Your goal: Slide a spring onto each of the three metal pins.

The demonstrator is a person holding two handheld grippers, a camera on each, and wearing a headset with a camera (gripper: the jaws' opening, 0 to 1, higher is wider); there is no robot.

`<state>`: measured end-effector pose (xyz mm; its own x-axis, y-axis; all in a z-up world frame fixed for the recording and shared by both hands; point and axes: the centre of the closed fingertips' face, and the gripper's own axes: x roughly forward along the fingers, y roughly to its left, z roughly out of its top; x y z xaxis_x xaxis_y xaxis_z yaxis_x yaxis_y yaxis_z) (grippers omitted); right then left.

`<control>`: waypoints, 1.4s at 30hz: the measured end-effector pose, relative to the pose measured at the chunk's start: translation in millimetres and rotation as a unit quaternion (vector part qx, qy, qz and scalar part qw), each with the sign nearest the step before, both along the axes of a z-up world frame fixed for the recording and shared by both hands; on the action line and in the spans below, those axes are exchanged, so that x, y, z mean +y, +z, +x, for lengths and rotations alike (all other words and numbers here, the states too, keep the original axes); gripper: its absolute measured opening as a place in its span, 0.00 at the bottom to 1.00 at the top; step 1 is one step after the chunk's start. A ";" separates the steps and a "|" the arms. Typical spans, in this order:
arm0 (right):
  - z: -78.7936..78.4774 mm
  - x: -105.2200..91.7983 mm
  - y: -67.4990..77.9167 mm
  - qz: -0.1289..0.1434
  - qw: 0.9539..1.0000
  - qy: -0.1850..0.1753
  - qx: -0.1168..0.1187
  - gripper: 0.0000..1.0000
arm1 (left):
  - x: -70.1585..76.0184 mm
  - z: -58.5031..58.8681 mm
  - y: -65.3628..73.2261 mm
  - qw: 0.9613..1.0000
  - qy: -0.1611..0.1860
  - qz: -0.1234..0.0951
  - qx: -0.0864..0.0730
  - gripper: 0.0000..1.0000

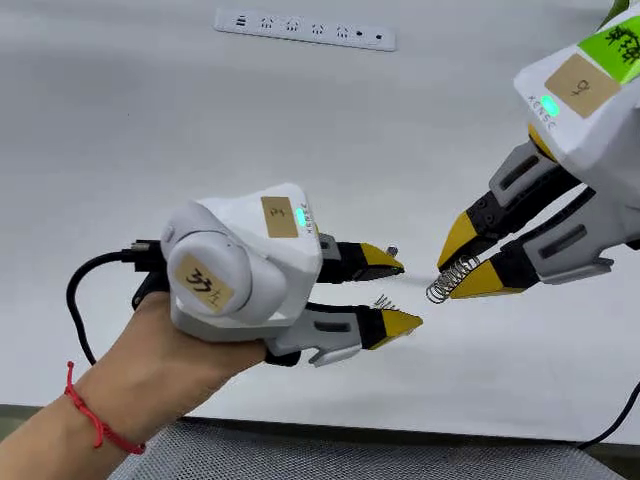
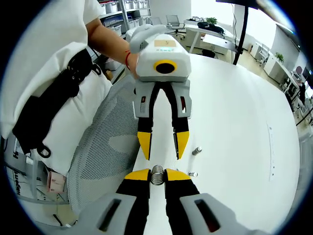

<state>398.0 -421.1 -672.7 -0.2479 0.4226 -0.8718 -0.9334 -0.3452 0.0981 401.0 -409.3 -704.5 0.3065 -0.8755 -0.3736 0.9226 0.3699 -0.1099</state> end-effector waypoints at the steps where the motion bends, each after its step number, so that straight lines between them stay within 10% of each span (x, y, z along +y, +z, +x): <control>1: 1.8 0.8 -0.2 0.001 1.000 -0.003 -0.001 0.12 | 2.3 0.6 -1.7 1.000 0.003 0.002 0.002 0.33; 22: 63.0 6.0 -24.4 -0.018 0.994 -0.095 -0.042 0.12 | 64.9 20.7 -16.1 0.997 0.073 0.020 -0.005 0.64; 42: 80.8 20.4 -64.6 -0.034 0.991 -0.124 -0.040 0.12 | 75.2 24.1 -32.4 0.997 0.082 0.005 0.015 0.96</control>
